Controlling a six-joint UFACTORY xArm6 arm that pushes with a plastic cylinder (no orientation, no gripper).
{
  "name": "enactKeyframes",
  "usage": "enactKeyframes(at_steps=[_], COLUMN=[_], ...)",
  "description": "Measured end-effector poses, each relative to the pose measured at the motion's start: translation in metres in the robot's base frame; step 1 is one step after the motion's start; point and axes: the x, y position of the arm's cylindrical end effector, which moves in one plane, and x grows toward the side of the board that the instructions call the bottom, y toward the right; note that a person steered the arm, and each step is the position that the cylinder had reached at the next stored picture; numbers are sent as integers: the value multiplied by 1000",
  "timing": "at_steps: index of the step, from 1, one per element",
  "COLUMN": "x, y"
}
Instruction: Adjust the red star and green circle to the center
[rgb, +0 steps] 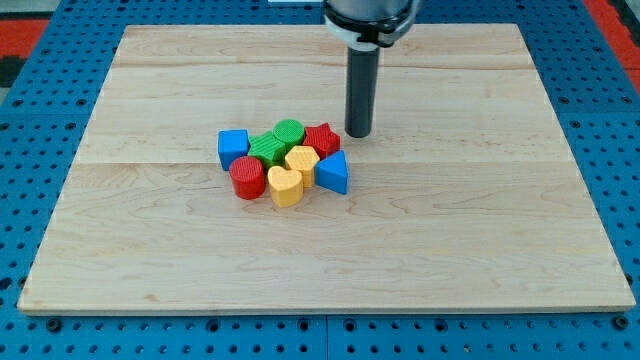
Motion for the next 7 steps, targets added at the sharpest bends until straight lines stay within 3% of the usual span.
enactKeyframes(at_steps=[1,2,3,4,5,6,7], x=[-1,-45,-112,-119,-112,-60,-36], y=[24,38,2,-72,-151,-168,-156])
